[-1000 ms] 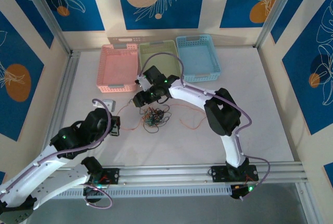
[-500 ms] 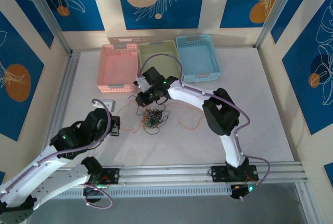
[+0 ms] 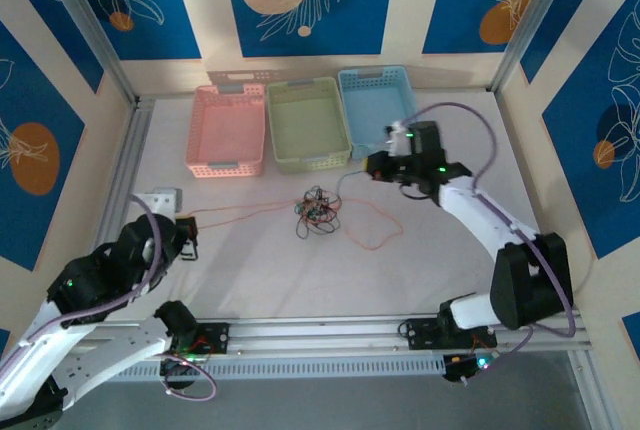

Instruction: Untangle the cables

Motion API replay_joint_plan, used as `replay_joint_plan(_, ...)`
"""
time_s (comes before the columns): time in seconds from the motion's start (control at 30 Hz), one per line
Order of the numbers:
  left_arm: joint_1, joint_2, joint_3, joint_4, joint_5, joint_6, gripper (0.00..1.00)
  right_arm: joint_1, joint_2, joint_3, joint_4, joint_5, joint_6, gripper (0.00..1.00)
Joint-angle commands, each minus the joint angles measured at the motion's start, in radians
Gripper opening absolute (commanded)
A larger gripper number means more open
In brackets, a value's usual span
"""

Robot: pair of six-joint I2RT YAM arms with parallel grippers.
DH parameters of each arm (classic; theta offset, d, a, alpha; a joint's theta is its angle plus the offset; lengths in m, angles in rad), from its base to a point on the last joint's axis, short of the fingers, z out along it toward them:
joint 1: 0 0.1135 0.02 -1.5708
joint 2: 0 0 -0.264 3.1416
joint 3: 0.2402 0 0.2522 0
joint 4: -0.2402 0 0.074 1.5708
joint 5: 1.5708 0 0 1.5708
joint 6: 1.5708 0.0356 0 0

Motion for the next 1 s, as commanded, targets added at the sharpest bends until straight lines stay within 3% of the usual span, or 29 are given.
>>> replay_joint_plan(0.0, 0.003, -0.03, 0.046, -0.115, -0.121, 0.03, 0.0, -0.204, -0.052, -0.089, -0.01, -0.065, 0.12, 0.0)
replay_joint_plan(0.13, 0.004, -0.066, 0.067, -0.148, -0.169, 0.03, 0.0, -0.403, -0.041, -0.135, 0.002, -0.111, 0.218, 0.0)
replay_joint_plan(0.37, 0.003, -0.071, 0.078, -0.161, -0.186, 0.045, 0.0, -0.518, -0.034, -0.123, -0.064, -0.003, 0.257, 0.0)
replay_joint_plan(0.57, 0.004, -0.076, 0.097, -0.18, -0.218, 0.048, 0.0, -0.558, -0.017, -0.116, -0.116, 0.13, 0.266, 0.0)
replay_joint_plan(0.73, 0.004, -0.073, 0.156, -0.18, -0.256, 0.073, 0.0, -0.609, 0.035, -0.128, -0.115, 0.15, 0.289, 0.0)
replay_joint_plan(0.97, 0.004, 0.057, 0.426, -0.067, -0.315, 0.244, 0.0, -0.607, 0.075, -0.154, -0.106, 0.218, 0.281, 0.0)
